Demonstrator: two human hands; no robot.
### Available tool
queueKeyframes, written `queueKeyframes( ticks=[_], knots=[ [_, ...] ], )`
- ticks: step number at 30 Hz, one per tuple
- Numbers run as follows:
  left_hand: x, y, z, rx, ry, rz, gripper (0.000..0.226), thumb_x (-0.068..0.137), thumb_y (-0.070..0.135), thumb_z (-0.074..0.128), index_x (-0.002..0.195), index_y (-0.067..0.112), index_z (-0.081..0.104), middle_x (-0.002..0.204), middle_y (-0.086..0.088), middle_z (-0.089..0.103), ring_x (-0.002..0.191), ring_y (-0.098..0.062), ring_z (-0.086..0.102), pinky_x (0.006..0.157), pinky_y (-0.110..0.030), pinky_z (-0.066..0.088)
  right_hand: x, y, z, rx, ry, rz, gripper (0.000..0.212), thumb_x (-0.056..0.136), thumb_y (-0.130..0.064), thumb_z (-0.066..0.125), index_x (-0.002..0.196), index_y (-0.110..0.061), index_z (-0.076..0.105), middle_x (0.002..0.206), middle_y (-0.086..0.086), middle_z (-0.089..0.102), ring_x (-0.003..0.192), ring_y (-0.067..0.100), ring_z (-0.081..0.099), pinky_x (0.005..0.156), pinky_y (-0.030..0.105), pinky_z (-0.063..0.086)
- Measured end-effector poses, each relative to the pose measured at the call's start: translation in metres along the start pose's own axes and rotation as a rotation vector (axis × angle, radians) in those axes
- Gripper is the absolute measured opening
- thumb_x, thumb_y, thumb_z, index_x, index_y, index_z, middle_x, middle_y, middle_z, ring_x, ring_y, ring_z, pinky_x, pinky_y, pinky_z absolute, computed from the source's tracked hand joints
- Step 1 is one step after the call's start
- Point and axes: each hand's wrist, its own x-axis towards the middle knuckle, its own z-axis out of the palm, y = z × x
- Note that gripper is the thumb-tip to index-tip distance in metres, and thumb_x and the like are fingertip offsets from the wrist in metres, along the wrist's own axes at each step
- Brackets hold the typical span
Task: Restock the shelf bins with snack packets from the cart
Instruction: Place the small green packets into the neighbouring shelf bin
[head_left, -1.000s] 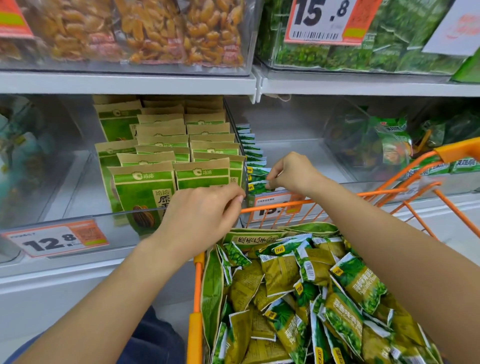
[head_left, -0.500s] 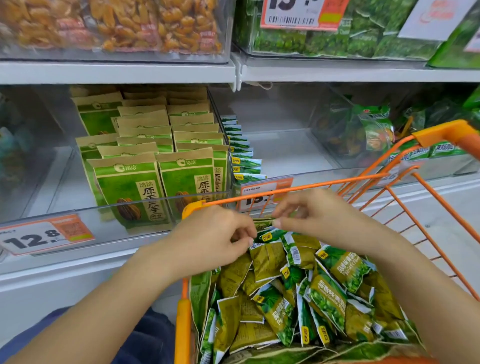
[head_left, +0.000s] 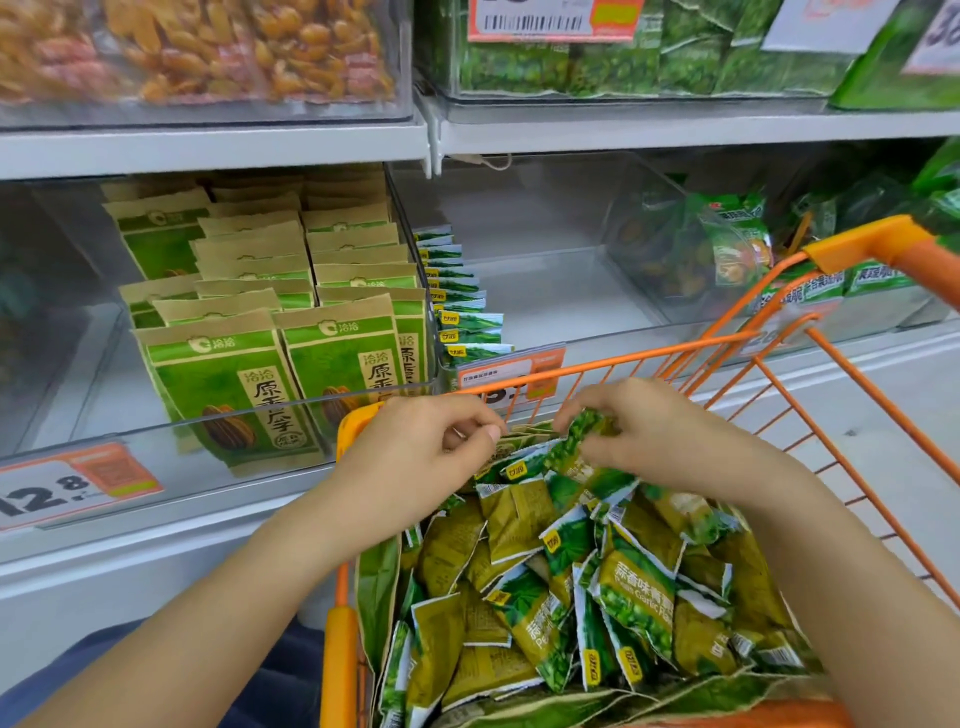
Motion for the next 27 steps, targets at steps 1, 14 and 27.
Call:
queueKeyframes(
  ticks=[1, 14, 27],
  knots=[
    [0.000, 0.001, 0.000, -0.064, -0.023, -0.034, 0.012, 0.093, 0.034, 0.061, 0.099, 0.031, 0.070, 0.087, 0.013, 0.070, 0.080, -0.002, 0.065, 0.079, -0.030, 0.054, 0.000, 0.002, -0.002, 0.159, 0.036, 0.004, 0.027, 0.086, -0.013, 0.059, 0.104, -0.032, 0.067, 0.048, -0.015, 0.043, 0.043, 0.008, 0.036, 0.047, 0.023, 0.028],
    [0.000, 0.015, -0.008, -0.869, -0.127, -0.360, 0.020, 0.086, 0.018, 0.067, 0.105, 0.011, 0.064, 0.085, 0.002, 0.070, 0.074, -0.009, 0.065, 0.054, -0.018, 0.050, -0.007, -0.019, 0.002, 1.029, 0.002, -0.011, 0.038, 0.069, -0.024, 0.069, 0.107, -0.021, 0.065, 0.091, -0.008, 0.073, 0.084, 0.010, 0.070, 0.066, 0.022, 0.055],
    [-0.001, 0.024, -0.005, -0.618, 0.039, -0.169, 0.037, 0.058, 0.039, 0.076, 0.092, 0.029, 0.066, 0.087, 0.011, 0.075, 0.084, -0.005, 0.069, 0.079, -0.019, 0.055, -0.006, -0.024, 0.008, 0.999, 0.143, -0.099, 0.008, 0.086, -0.003, 0.062, 0.090, -0.003, 0.069, 0.073, -0.003, 0.071, 0.064, 0.004, 0.065, 0.058, 0.011, 0.046]
  ],
)
